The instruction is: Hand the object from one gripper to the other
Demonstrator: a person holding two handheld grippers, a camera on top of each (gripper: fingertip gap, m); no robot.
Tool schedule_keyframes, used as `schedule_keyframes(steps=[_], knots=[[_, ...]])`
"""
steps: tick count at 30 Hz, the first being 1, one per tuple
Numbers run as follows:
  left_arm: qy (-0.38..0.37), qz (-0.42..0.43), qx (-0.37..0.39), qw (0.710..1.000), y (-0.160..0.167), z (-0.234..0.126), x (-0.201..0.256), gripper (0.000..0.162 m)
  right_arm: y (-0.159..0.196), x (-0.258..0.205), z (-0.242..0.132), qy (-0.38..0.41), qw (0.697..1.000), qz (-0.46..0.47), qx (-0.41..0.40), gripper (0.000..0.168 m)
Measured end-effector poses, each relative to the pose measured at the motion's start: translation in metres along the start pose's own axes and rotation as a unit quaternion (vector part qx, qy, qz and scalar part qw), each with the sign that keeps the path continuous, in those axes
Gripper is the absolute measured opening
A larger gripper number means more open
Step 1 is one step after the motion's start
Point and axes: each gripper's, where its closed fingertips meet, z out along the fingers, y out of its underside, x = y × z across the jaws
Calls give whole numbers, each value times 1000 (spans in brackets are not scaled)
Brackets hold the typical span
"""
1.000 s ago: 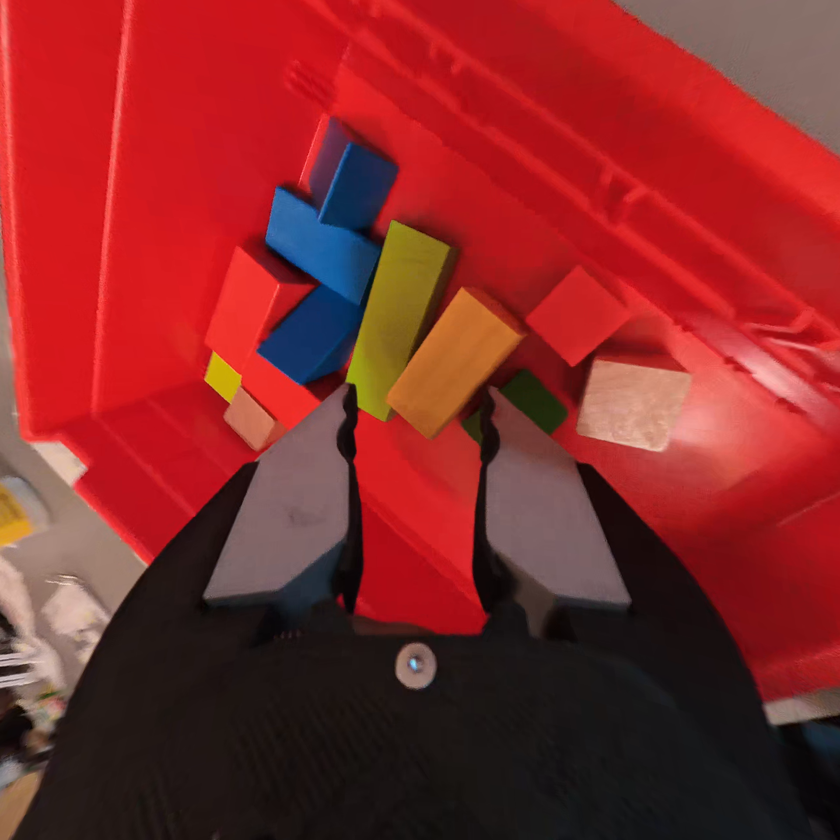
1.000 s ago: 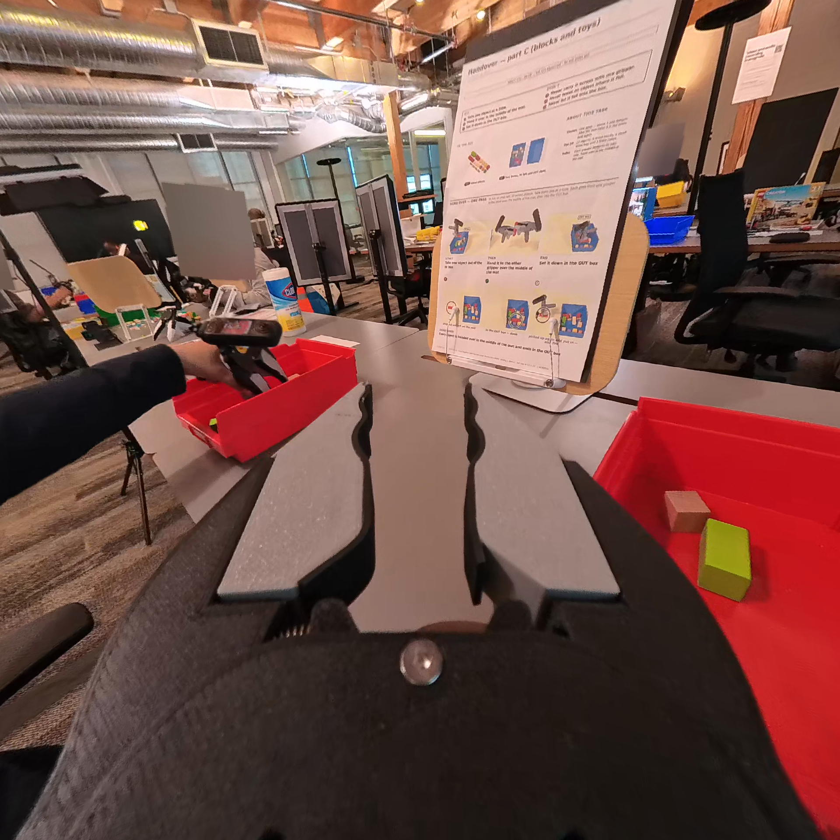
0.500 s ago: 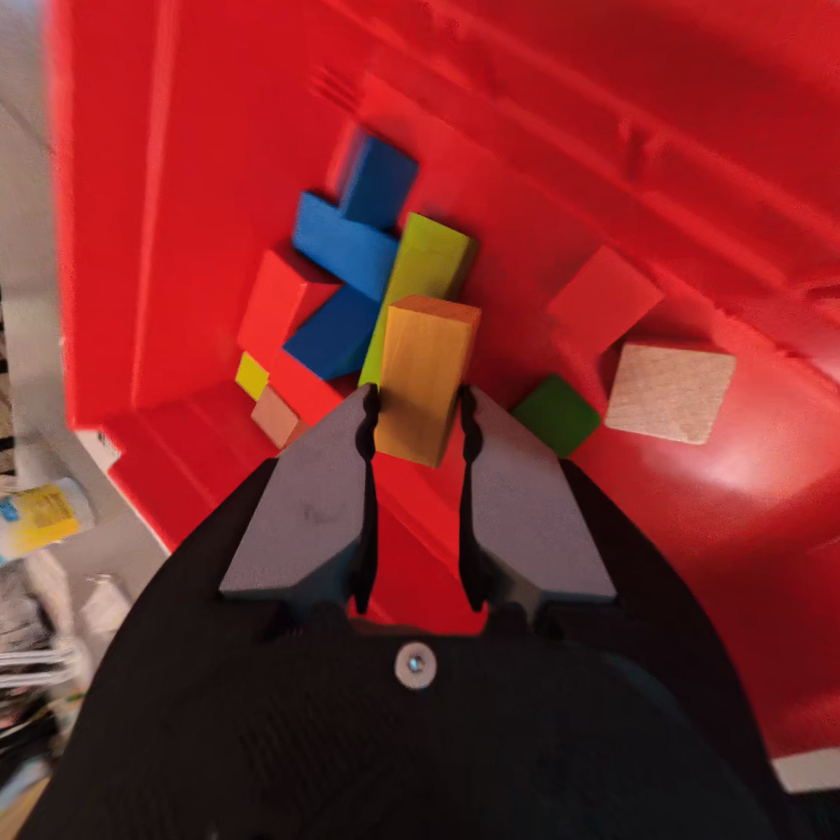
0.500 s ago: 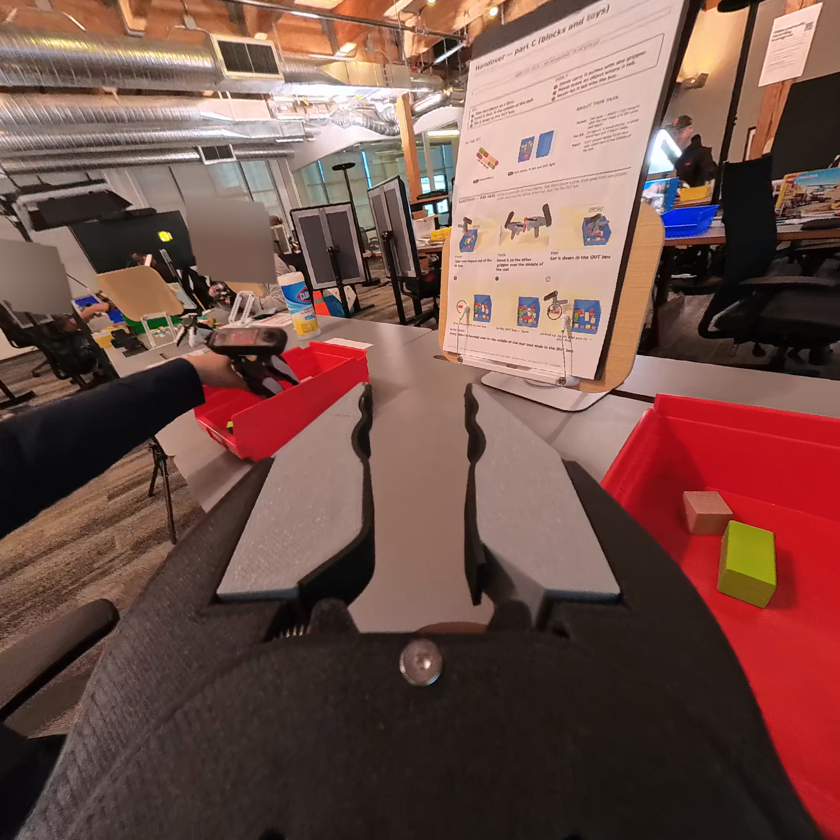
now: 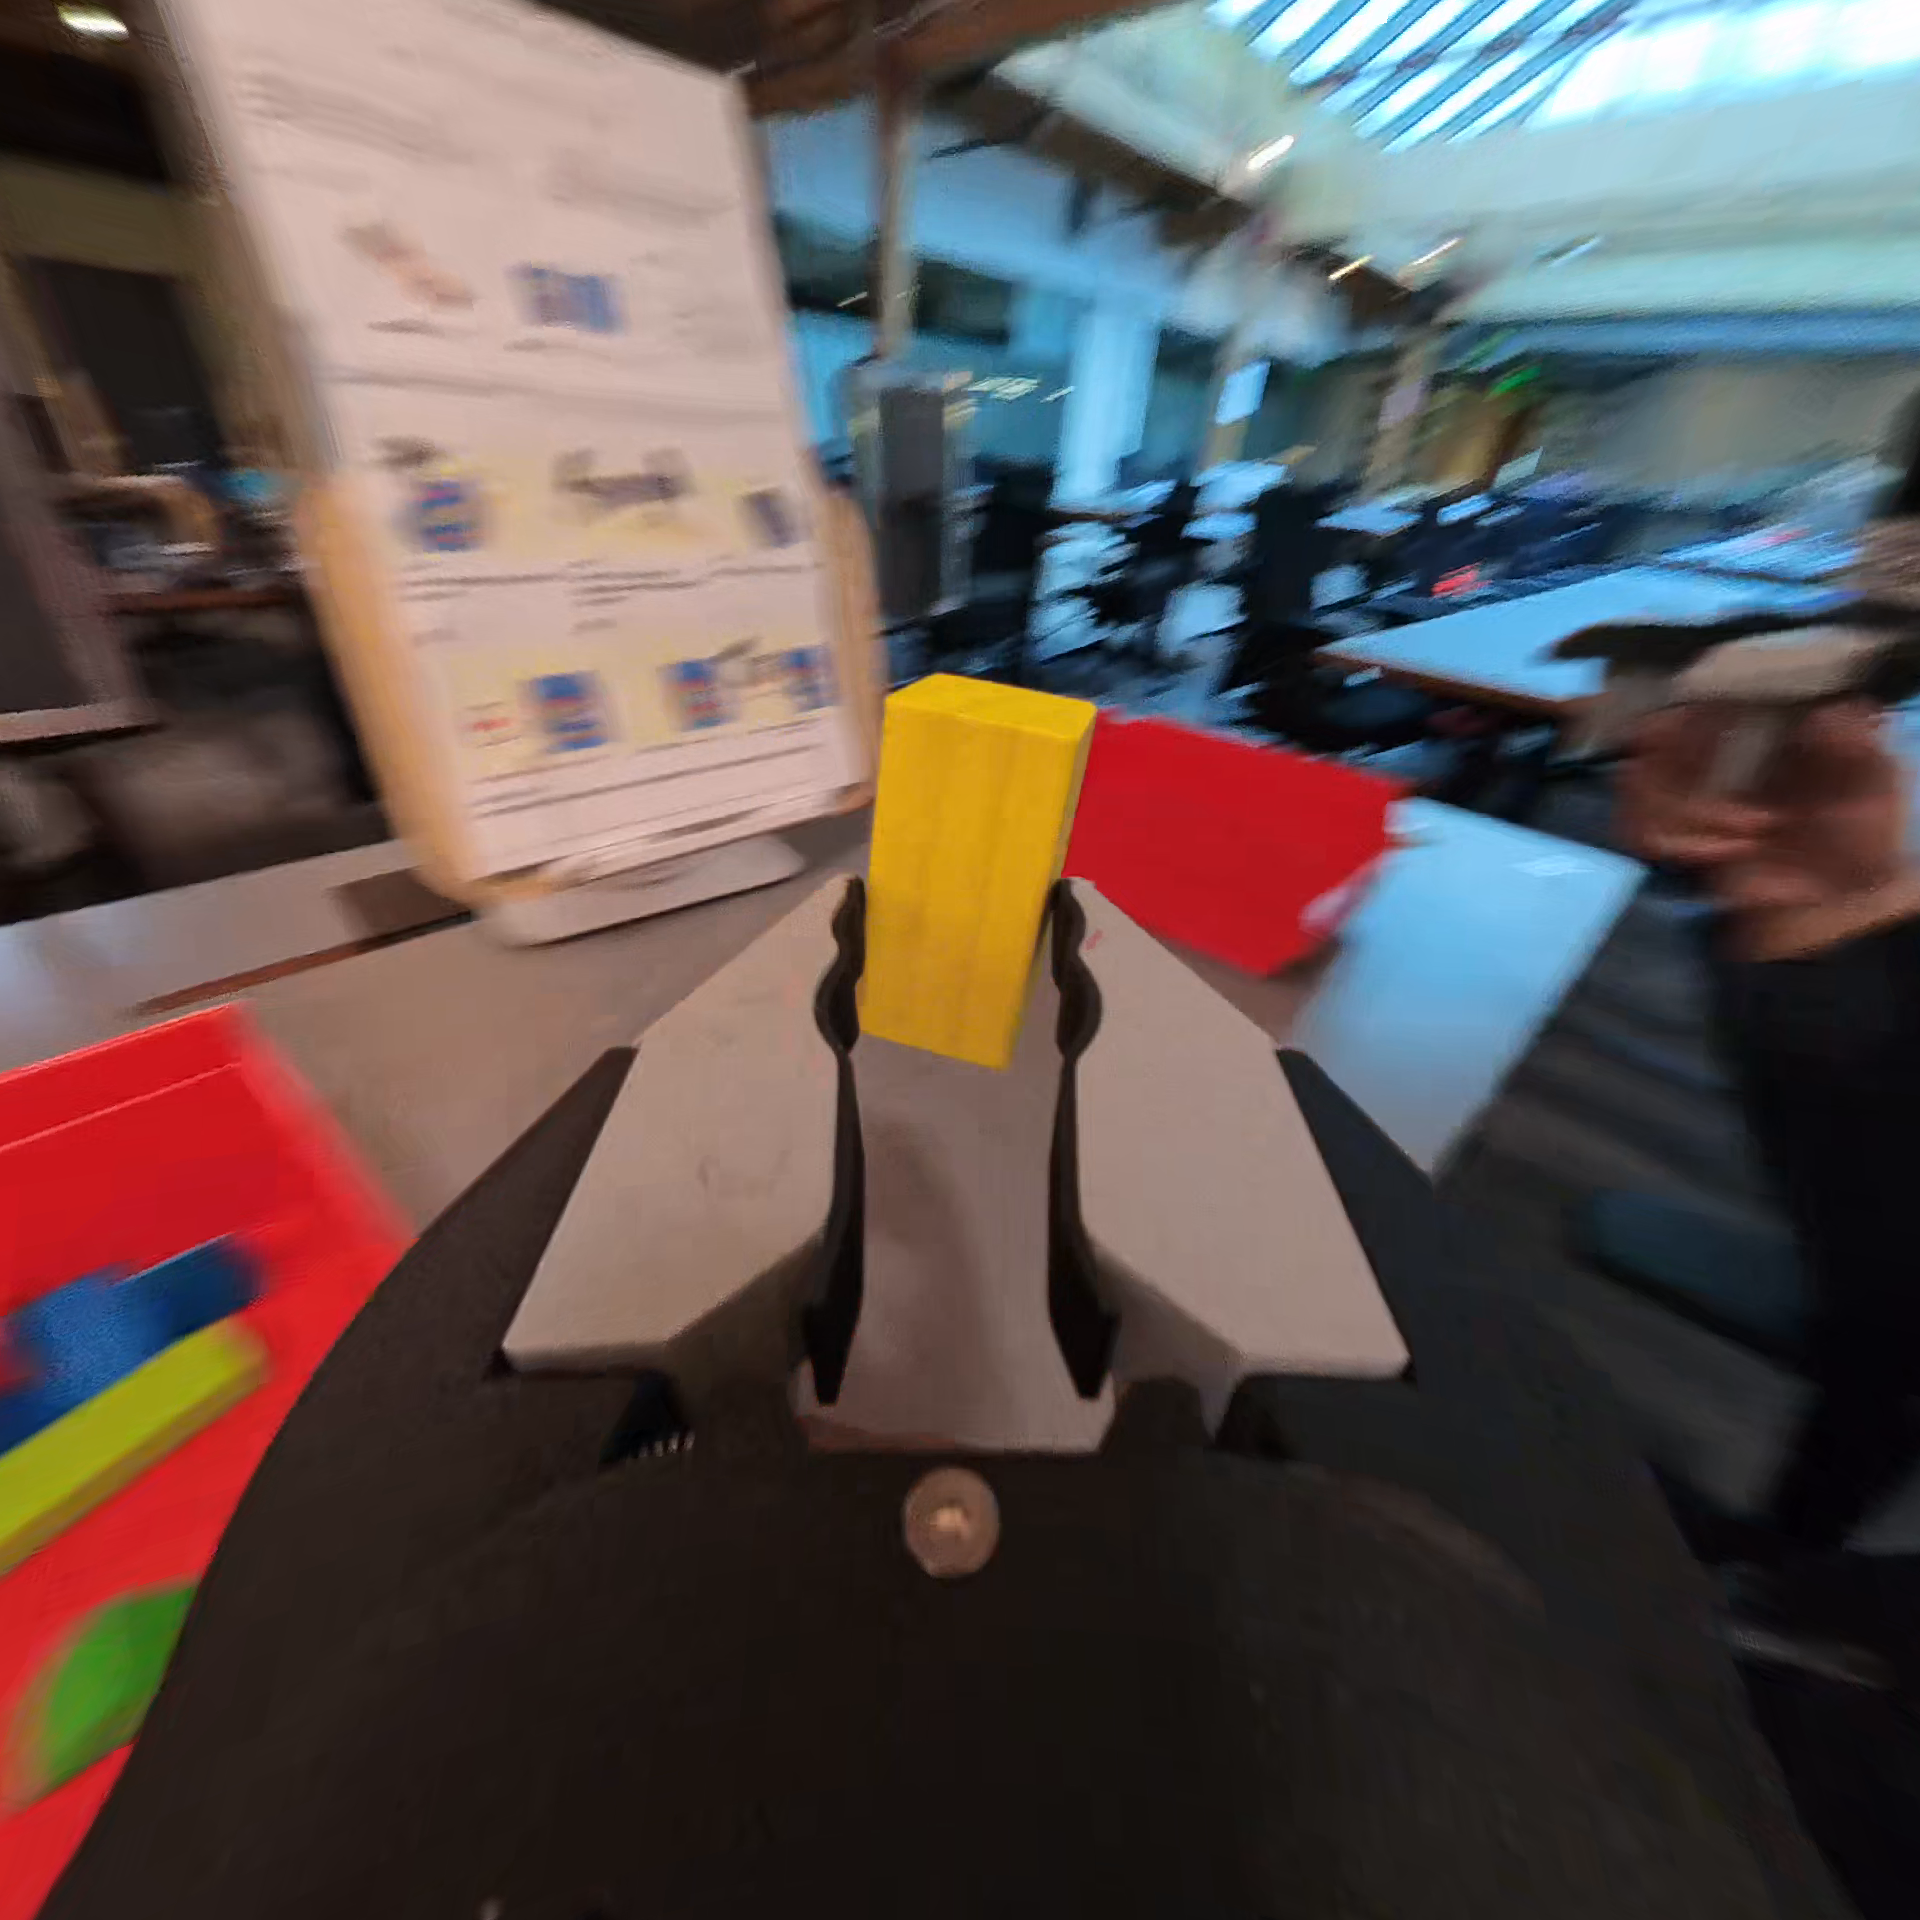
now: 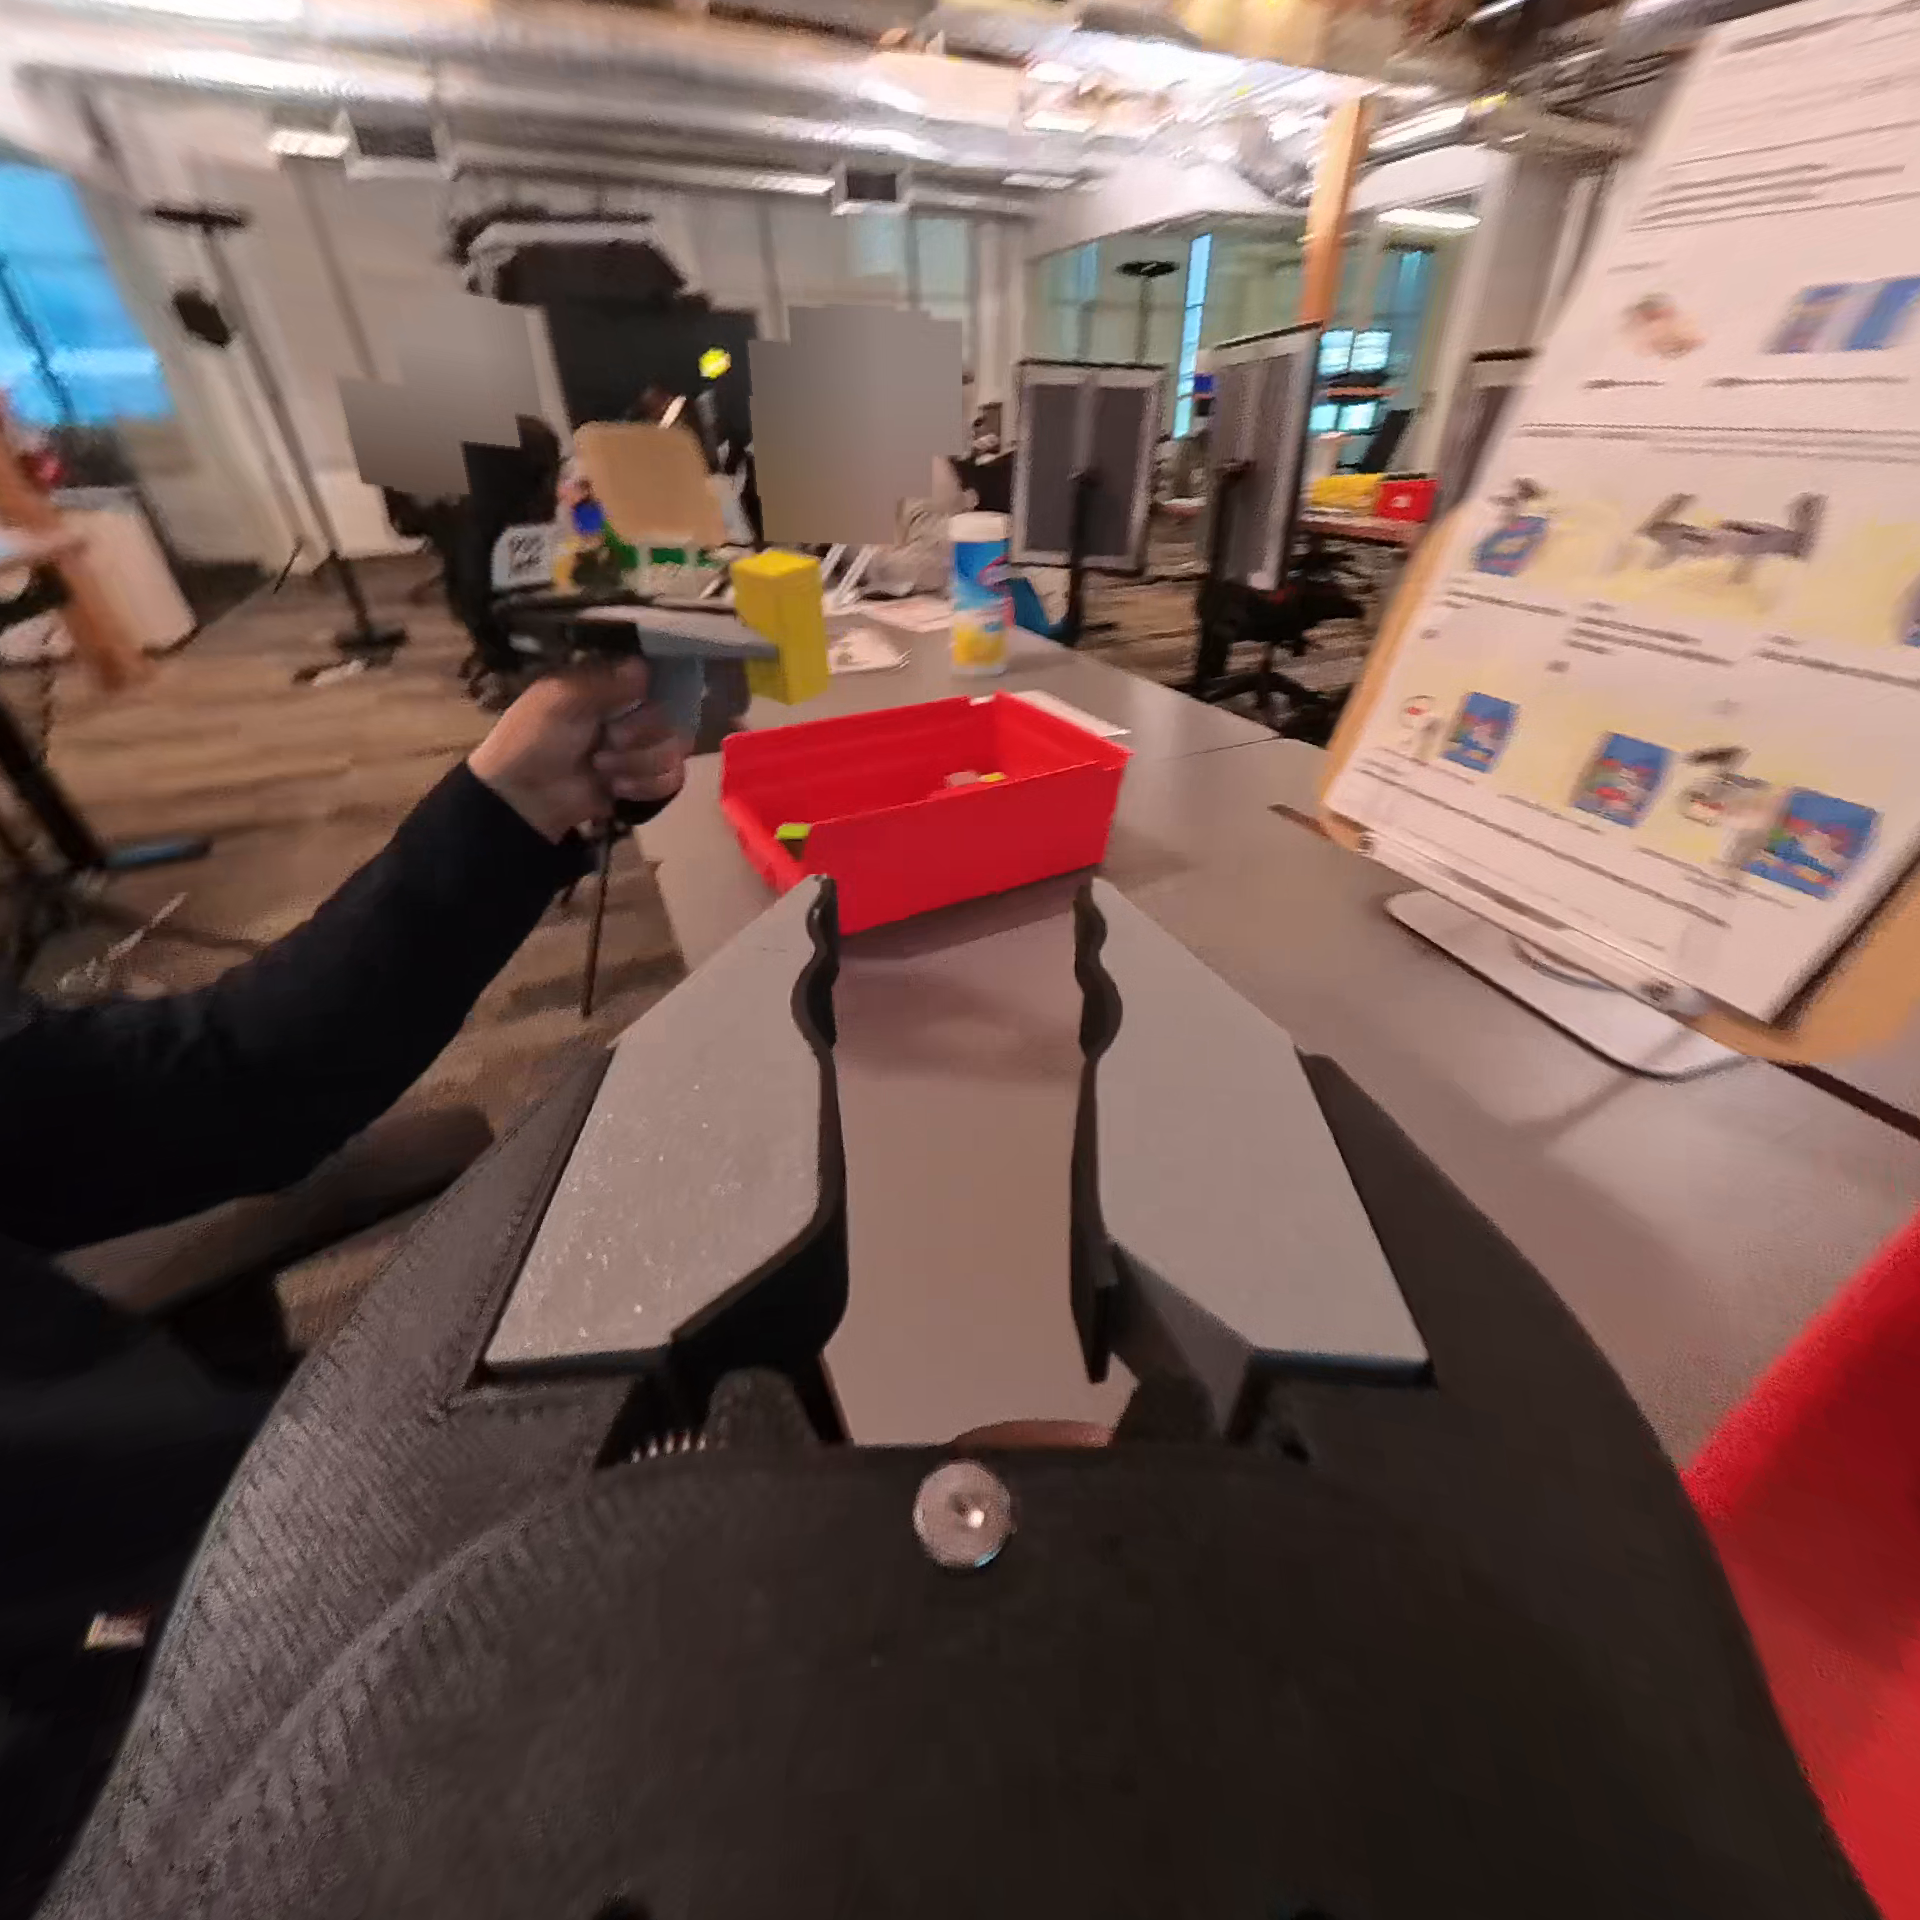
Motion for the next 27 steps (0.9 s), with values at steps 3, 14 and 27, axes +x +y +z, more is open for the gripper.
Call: schedule_keyframes(steps=[3,14,27], knots=[[117,-28,25,992,-3,16,84,34,2,-35,16,-54,998,-19,-10,44],[261,28,-39,964,26,42,215,35,-2,-97,40,-144,989,-19,8,47],[249,35,-54,966,34,46,210,33,4,-110,51,-195,981,10,12,55]])
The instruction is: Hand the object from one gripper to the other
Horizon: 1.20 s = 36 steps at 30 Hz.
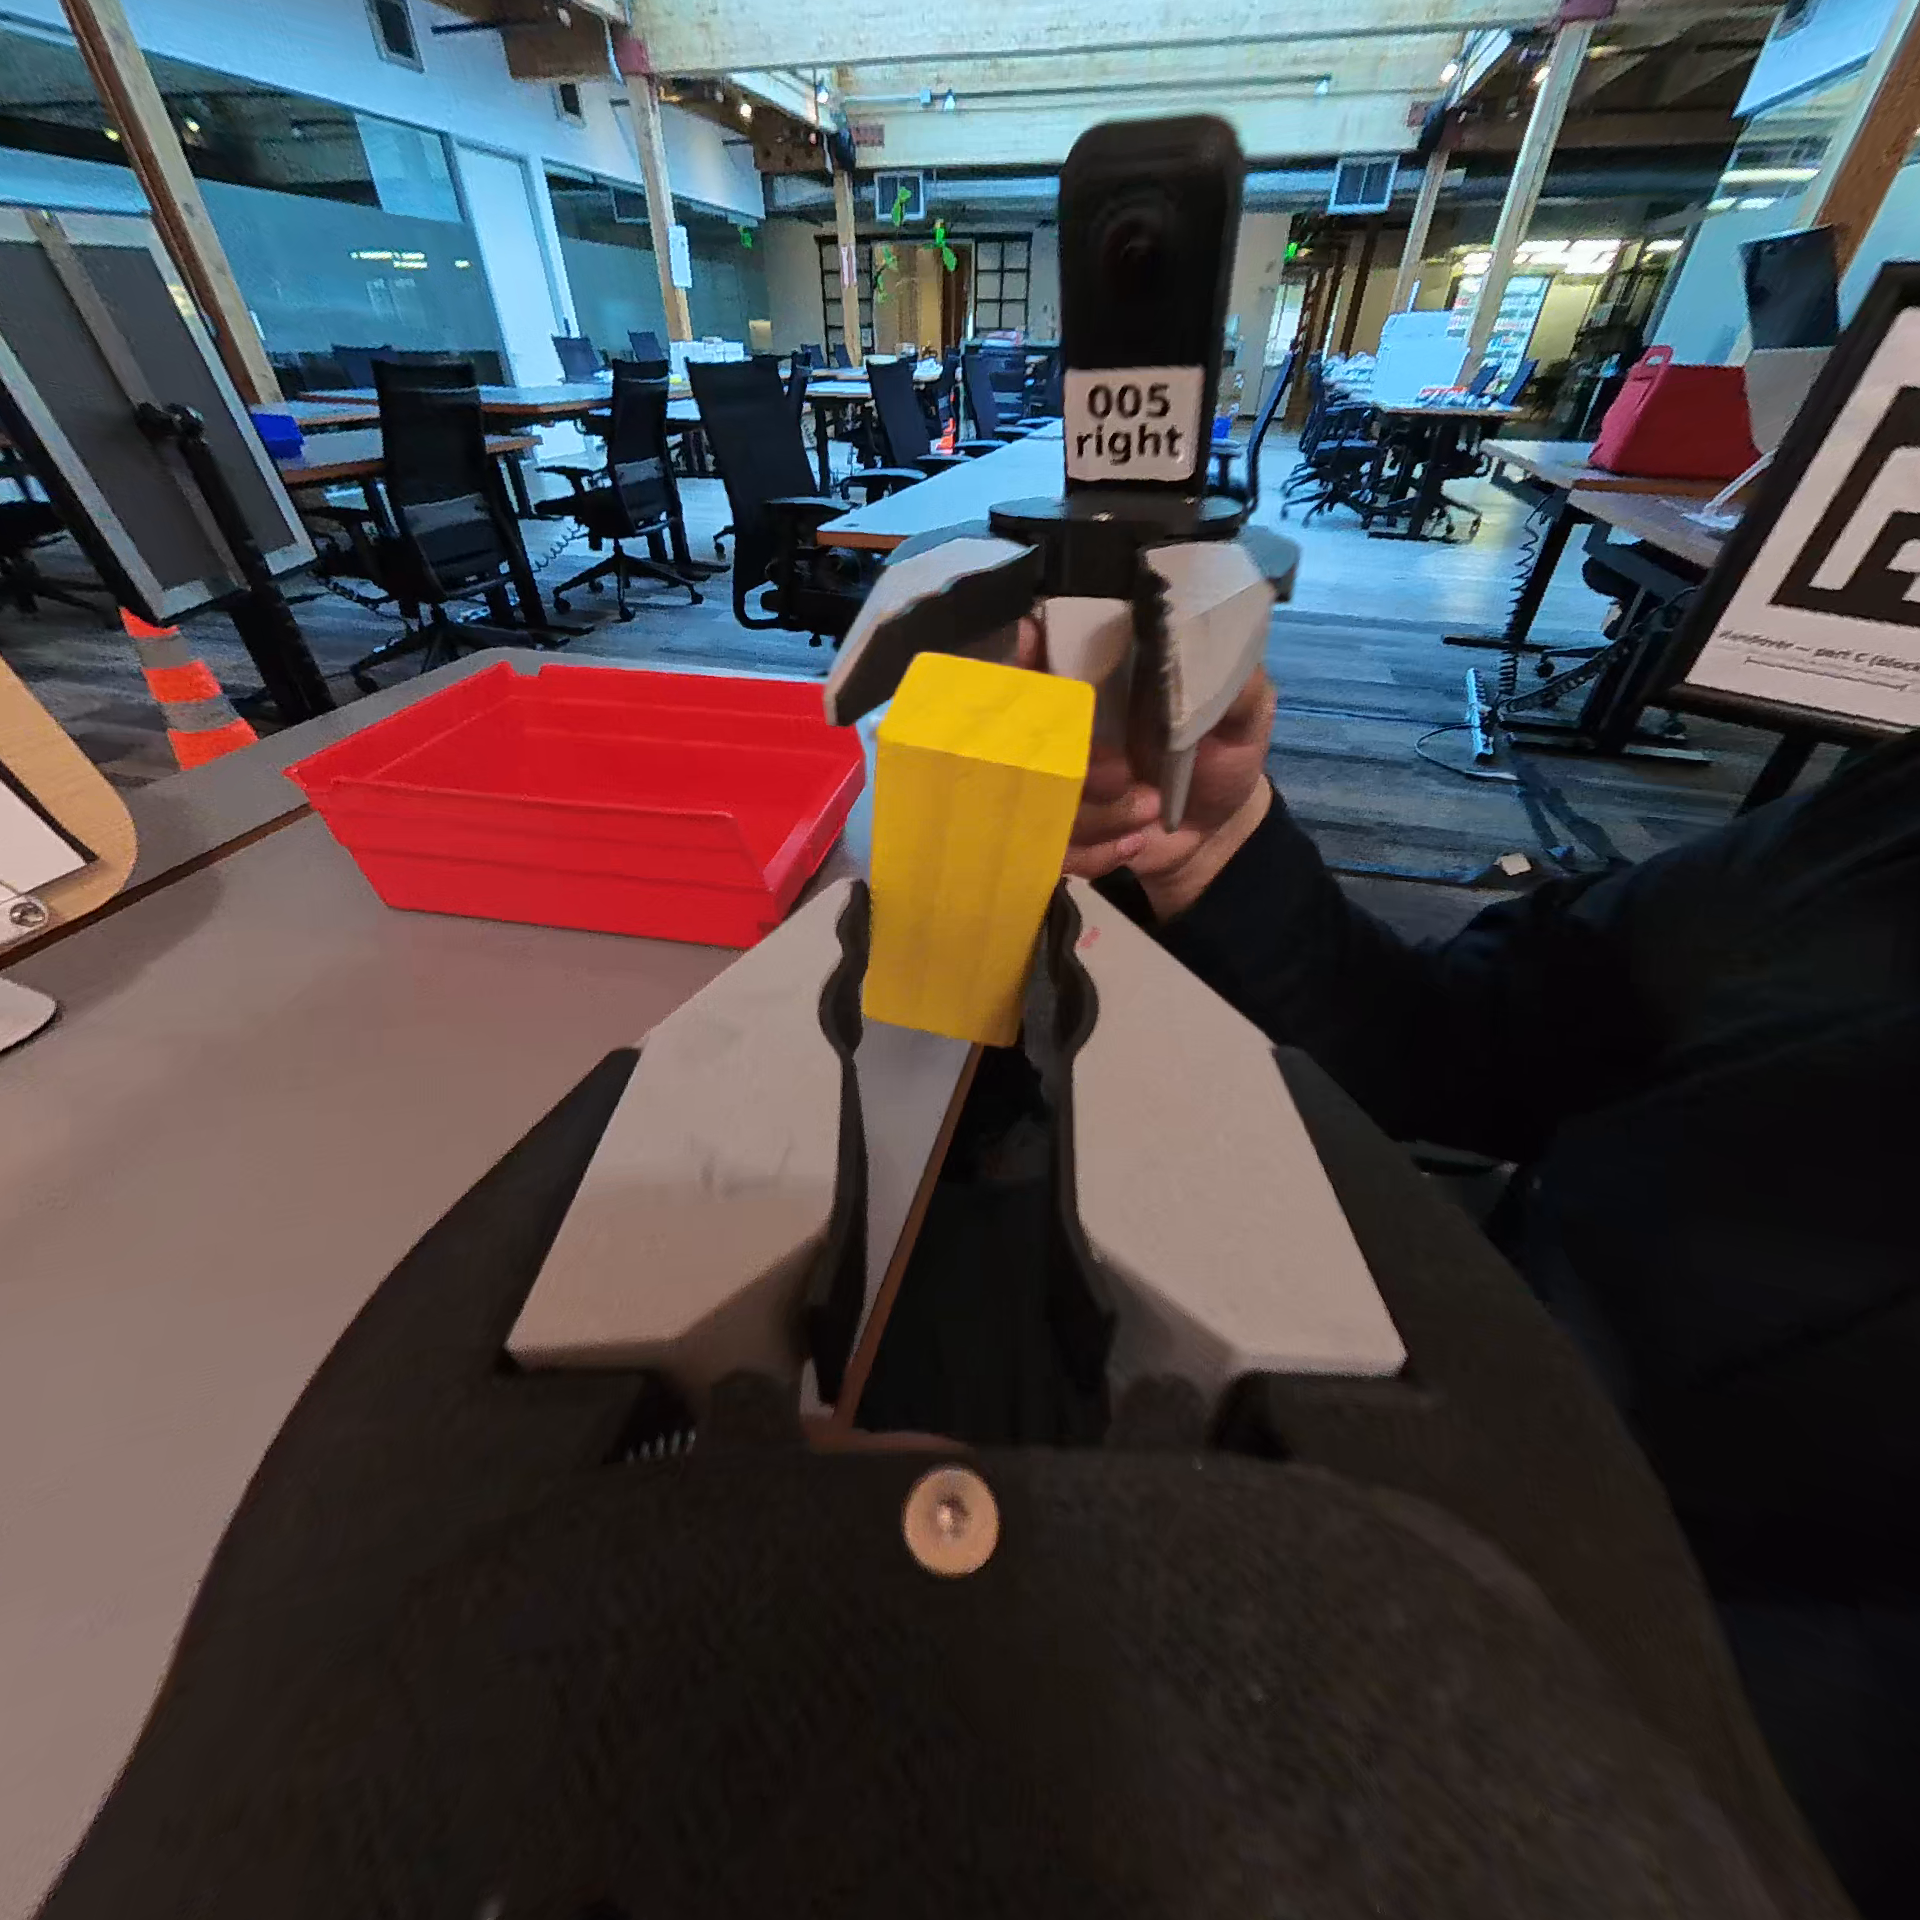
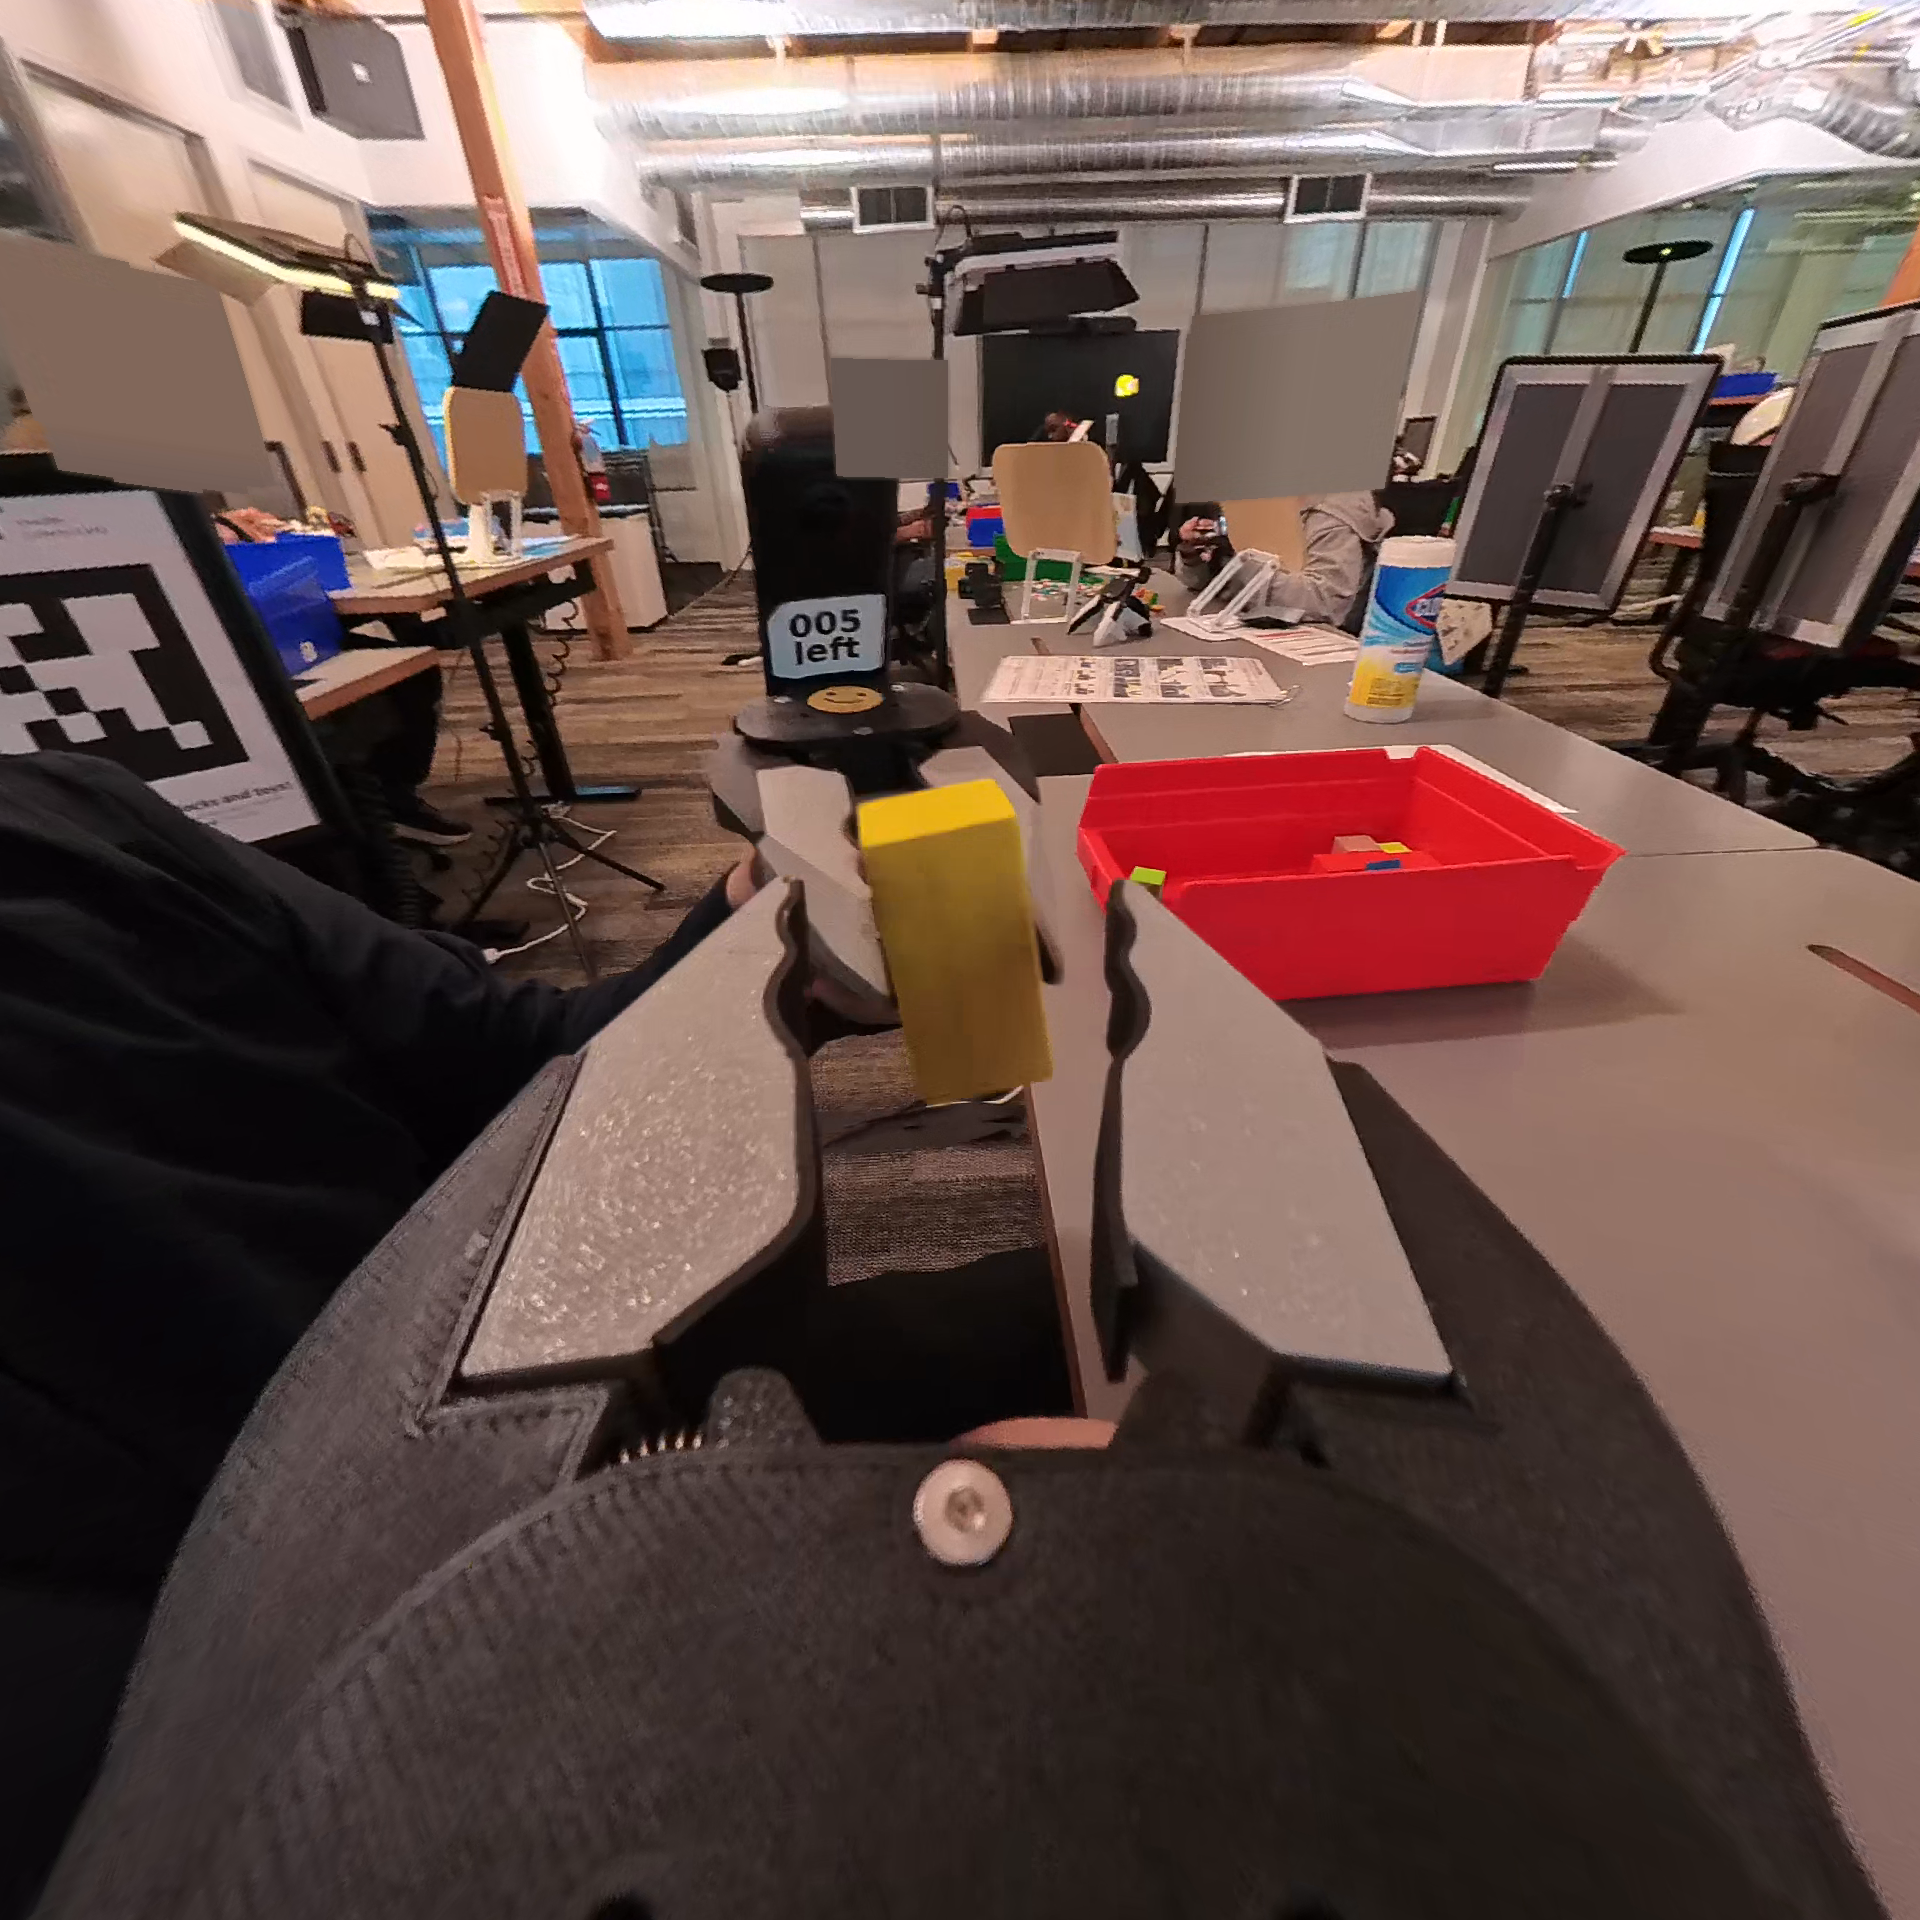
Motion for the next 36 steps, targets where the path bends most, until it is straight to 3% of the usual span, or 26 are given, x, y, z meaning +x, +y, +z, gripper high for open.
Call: schedule_keyframes(steps=[5,7,13,18,22,28,32,36], knots=[[-6,19,-33,999,12,10,3,33,17,3,8,22,998,-31,-48,50],[-11,25,-41,999,15,13,3,33,20,-1,10,17,997,-53,-57,34],[0,-9,-30,1000,14,11,1,34,20,3,11,36,996,-58,-64,33],[-60,-25,-24,998,13,3,-25,43,5,29,-6,90,995,-35,-21,33],[-86,-33,-2,996,4,-16,-40,43,-14,79,-56,219,975,-33,20,33],[-110,-29,32,993,-12,-39,-49,39,-1,172,-169,468,882,-52,-5,33],[-122,-21,28,992,-11,-42,-52,39,18,205,-225,542,840,-23,-12,32],[-132,-13,15,991,-7,-40,-55,40,40,226,-259,577,816,15,-25,32]])
